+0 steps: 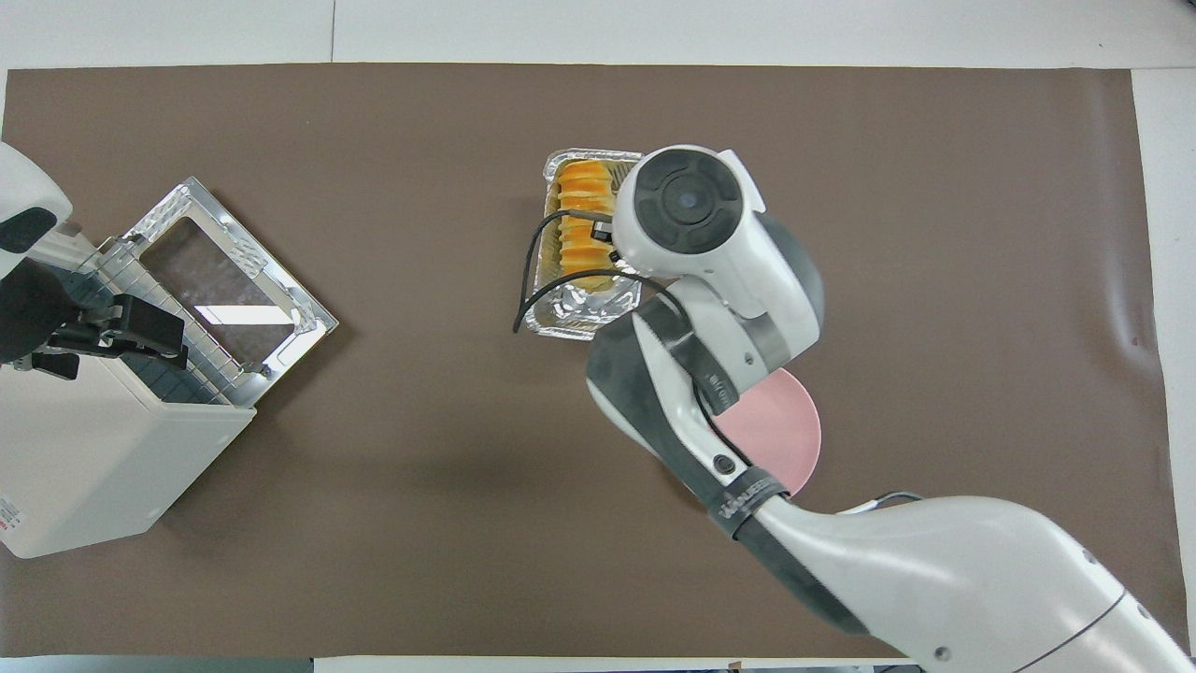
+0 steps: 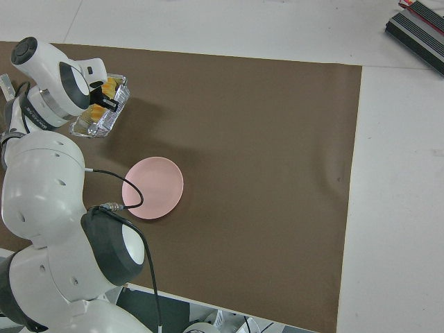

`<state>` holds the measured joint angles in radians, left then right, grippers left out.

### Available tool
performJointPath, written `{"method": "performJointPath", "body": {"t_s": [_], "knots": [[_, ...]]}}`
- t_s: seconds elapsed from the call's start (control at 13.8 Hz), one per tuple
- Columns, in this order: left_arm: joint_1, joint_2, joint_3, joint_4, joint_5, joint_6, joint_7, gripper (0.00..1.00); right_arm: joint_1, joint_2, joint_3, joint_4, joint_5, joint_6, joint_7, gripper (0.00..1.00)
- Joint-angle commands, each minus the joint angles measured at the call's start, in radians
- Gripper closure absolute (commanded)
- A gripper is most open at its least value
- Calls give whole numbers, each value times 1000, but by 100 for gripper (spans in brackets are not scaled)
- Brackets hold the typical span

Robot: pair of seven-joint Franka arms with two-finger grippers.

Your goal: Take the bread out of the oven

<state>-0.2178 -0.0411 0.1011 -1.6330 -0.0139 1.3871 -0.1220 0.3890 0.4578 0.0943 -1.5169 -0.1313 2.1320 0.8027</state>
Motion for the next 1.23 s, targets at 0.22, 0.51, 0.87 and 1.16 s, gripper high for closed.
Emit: {"method": "performJointPath", "body": {"t_s": [0.22, 0.51, 0.87, 1.16], "knots": [[3, -16, 2, -13, -5, 13, 1, 0, -234, 82, 16, 21, 78, 68, -448, 100], [3, -16, 2, -13, -5, 13, 2, 0, -308, 113, 18, -54, 85, 221, -652, 100], [3, -16, 2, -13, -5, 13, 2, 0, -326, 130, 16, -63, 87, 266, -712, 100], [3, -16, 2, -11, -5, 13, 1, 0, -326, 111, 15, -51, 85, 163, -709, 0]]}}
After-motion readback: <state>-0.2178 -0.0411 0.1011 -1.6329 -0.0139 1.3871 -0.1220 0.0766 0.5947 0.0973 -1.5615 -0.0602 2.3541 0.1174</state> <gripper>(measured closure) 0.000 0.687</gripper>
